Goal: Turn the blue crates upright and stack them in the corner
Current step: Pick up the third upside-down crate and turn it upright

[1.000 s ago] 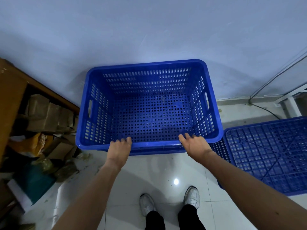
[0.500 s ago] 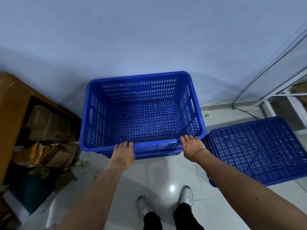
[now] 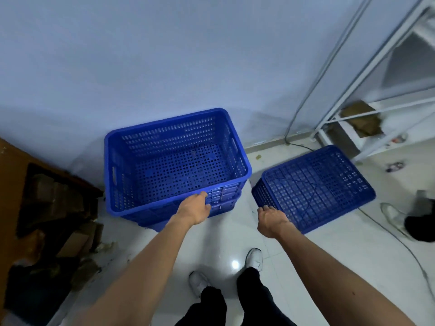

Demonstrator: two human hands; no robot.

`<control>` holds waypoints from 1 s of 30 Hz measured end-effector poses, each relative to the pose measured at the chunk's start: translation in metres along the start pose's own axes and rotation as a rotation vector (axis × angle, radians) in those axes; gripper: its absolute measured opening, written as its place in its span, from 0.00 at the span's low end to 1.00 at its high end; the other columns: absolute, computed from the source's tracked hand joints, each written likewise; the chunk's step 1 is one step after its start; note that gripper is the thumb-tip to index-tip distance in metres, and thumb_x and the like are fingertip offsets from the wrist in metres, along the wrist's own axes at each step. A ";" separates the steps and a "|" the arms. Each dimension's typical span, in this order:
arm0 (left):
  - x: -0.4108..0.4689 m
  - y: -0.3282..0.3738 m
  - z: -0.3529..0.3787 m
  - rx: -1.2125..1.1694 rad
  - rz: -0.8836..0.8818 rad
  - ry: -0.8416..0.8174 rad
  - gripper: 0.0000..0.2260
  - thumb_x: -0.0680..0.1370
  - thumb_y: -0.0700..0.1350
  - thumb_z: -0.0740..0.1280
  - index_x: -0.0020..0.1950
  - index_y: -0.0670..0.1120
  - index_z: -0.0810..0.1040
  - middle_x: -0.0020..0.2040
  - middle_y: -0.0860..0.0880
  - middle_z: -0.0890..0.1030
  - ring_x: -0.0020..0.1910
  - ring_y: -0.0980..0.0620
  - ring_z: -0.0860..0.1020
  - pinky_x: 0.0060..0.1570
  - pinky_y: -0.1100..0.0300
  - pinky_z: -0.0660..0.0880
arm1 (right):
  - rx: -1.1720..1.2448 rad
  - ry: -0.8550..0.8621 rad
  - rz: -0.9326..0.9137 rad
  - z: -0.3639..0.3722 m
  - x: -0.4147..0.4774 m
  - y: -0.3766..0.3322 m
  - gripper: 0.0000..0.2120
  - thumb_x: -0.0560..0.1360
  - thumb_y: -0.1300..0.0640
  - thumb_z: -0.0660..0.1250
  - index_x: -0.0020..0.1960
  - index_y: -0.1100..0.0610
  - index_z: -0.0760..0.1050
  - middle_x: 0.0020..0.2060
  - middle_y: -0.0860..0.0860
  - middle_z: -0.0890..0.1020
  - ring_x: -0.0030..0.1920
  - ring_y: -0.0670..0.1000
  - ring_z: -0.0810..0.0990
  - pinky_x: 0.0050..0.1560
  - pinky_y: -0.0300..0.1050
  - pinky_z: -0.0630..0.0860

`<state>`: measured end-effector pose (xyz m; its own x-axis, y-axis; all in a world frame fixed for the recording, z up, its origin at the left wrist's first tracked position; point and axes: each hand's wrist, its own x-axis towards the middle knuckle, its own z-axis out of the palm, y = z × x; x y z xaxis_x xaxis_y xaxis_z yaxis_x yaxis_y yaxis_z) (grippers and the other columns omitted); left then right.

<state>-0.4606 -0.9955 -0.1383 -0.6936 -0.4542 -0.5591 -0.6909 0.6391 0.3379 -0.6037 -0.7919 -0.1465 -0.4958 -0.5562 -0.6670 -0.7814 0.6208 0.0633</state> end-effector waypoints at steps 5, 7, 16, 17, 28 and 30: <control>-0.002 0.049 0.015 0.030 0.095 -0.052 0.17 0.82 0.51 0.59 0.69 0.47 0.70 0.64 0.43 0.77 0.64 0.42 0.74 0.62 0.48 0.72 | 0.065 0.023 0.086 0.012 -0.033 0.025 0.20 0.79 0.59 0.52 0.70 0.62 0.65 0.66 0.59 0.72 0.66 0.59 0.71 0.65 0.54 0.69; -0.001 0.073 0.021 0.048 0.123 -0.065 0.17 0.82 0.51 0.59 0.69 0.47 0.70 0.64 0.44 0.78 0.65 0.43 0.74 0.62 0.48 0.73 | 0.092 0.028 0.119 0.017 -0.044 0.040 0.20 0.79 0.59 0.52 0.70 0.62 0.65 0.66 0.59 0.72 0.66 0.59 0.71 0.65 0.54 0.69; 0.002 0.178 0.044 0.190 0.256 -0.104 0.18 0.82 0.52 0.57 0.71 0.48 0.69 0.65 0.45 0.77 0.63 0.44 0.75 0.61 0.49 0.73 | 0.240 0.021 0.239 0.063 -0.082 0.123 0.24 0.80 0.55 0.55 0.74 0.62 0.62 0.71 0.60 0.68 0.71 0.60 0.67 0.70 0.54 0.67; 0.002 0.191 0.048 0.202 0.260 -0.106 0.18 0.82 0.52 0.57 0.71 0.47 0.69 0.65 0.45 0.77 0.63 0.44 0.75 0.61 0.48 0.73 | 0.257 0.018 0.247 0.069 -0.086 0.133 0.24 0.80 0.55 0.55 0.73 0.62 0.62 0.71 0.60 0.69 0.70 0.60 0.68 0.70 0.54 0.67; 0.004 0.306 0.096 0.276 0.341 -0.134 0.10 0.81 0.47 0.58 0.53 0.45 0.76 0.52 0.46 0.81 0.50 0.46 0.77 0.53 0.52 0.75 | 0.431 0.007 0.381 0.137 -0.132 0.228 0.21 0.79 0.55 0.56 0.70 0.61 0.67 0.66 0.59 0.72 0.66 0.59 0.72 0.65 0.51 0.70; 0.009 0.317 0.103 0.310 0.361 -0.142 0.10 0.81 0.47 0.57 0.51 0.44 0.76 0.50 0.46 0.81 0.48 0.47 0.77 0.50 0.53 0.74 | 0.456 0.005 0.400 0.148 -0.136 0.237 0.20 0.80 0.55 0.57 0.69 0.62 0.67 0.66 0.59 0.72 0.66 0.59 0.73 0.64 0.51 0.71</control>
<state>-0.6649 -0.7331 -0.1142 -0.8278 -0.0948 -0.5530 -0.3038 0.9043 0.2998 -0.6656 -0.4874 -0.1504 -0.7205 -0.2324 -0.6533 -0.2935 0.9558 -0.0163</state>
